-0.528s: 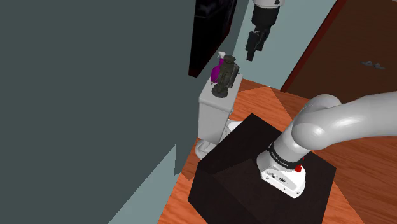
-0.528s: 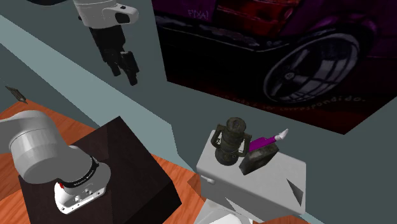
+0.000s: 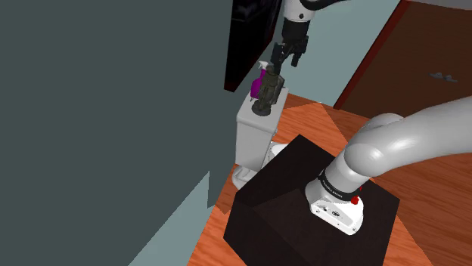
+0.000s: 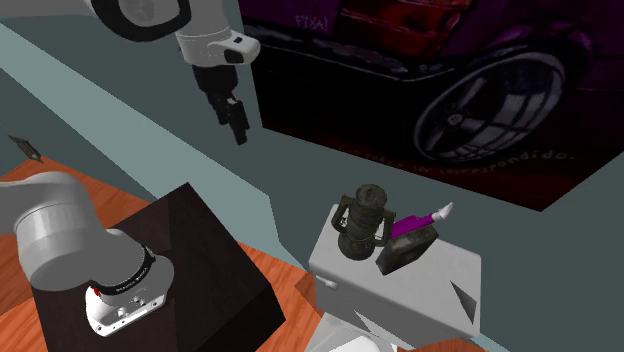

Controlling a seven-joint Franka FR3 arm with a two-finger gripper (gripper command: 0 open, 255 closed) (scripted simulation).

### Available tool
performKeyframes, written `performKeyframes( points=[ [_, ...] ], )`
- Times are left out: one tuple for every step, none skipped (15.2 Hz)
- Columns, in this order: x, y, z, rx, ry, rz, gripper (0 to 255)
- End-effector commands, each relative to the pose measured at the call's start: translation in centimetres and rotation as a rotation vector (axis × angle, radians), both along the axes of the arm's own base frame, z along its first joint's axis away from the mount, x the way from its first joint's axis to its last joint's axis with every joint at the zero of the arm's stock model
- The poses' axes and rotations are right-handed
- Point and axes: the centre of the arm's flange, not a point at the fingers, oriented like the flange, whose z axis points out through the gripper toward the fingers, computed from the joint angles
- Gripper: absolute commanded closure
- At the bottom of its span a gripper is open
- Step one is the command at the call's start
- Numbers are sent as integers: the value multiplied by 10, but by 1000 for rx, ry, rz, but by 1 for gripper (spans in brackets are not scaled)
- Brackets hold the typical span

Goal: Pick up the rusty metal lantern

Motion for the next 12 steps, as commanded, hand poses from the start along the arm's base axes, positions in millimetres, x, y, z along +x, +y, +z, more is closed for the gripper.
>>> performKeyframes(
  points=[
    [18,-10,-16,7,-21,-92,0],
    [27,-16,-23,11,-30,-136,0],
    [35,-23,-30,14,-39,-180,0],
    [43,-29,-38,18,-48,-225,0],
    [51,-37,-45,21,-57,-269,0],
    [59,-44,-52,25,-66,-313,0],
    [67,-52,-59,28,-75,-357,0],
    [74,-60,-66,32,-84,-401,0],
    [81,-68,-73,35,-93,-445,0],
    [87,-77,-80,39,-102,-489,0],
    [93,-86,-87,43,-111,-533,0],
    [99,-95,-94,46,-120,-578,0]
  ],
)
